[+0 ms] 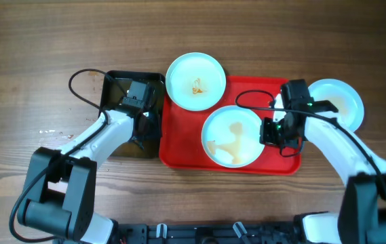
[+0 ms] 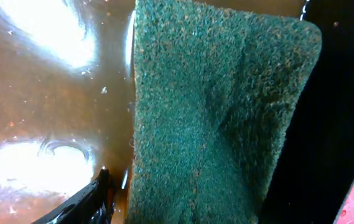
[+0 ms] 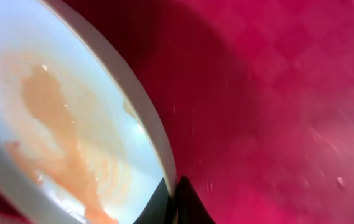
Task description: Clean dirty plates on tray and stack at the side
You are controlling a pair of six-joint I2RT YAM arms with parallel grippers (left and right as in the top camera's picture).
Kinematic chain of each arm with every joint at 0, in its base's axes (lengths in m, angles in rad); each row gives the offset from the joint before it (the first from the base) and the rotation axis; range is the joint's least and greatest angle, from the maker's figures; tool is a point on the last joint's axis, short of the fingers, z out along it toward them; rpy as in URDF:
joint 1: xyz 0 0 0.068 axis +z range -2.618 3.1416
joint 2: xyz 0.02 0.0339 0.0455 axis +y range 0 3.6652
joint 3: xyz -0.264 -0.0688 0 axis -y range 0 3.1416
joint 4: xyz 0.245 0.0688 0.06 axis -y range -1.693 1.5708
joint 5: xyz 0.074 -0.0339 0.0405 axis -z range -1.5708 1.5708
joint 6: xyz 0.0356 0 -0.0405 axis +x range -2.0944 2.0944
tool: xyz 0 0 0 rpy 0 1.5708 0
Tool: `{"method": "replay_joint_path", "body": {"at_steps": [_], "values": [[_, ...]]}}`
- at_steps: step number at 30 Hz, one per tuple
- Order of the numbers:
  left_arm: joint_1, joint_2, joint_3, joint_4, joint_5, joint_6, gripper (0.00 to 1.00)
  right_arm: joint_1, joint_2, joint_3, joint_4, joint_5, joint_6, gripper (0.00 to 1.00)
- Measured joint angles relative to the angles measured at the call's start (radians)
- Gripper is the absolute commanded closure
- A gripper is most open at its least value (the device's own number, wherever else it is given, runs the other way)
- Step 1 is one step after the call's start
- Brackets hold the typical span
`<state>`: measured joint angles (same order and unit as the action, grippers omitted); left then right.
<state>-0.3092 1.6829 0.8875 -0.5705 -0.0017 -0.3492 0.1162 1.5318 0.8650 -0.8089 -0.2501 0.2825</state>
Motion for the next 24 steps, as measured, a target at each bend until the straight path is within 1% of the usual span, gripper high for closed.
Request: {"method": "replay_joint_path", "body": {"at_steps": [3,7,12,15,17,21,24], "values": [[0.000,0.000,0.000,-0.002,0.000,0.000,0.39,0.000,-0.023,0.009,-0.068,0.029,0.000,0.95],[0.000,0.000,0.000,-0.002,0.000,0.000,0.39,0.000,-0.023,0.009,-0.063,0.040,0.000,0.96],[0.000,0.000,0.000,-0.002,0.000,0.000,0.39,0.000,-0.023,0.010,-0.126,-0.046,-0.007,0.96],[0.000,0.000,0.000,-0.002,0.000,0.000,0.39,0.000,-0.023,0.009,-0.026,-0.050,-0.008,0.96],[0.000,0.000,0.000,-0.003,0.000,0.000,0.39,0.000,-0.023,0.010,0.036,-0.101,-0.008,0.96],[0.000,0.000,0.000,-0.003,0.000,0.000,0.39,0.000,-0.023,0.010,0.002,-0.126,-0.008,0.96],[0.000,0.000,0.000,-0.003,0.000,0.000,0.39,0.000,-0.023,0.010,0.021,-0.121,-0.006,0.96]]}}
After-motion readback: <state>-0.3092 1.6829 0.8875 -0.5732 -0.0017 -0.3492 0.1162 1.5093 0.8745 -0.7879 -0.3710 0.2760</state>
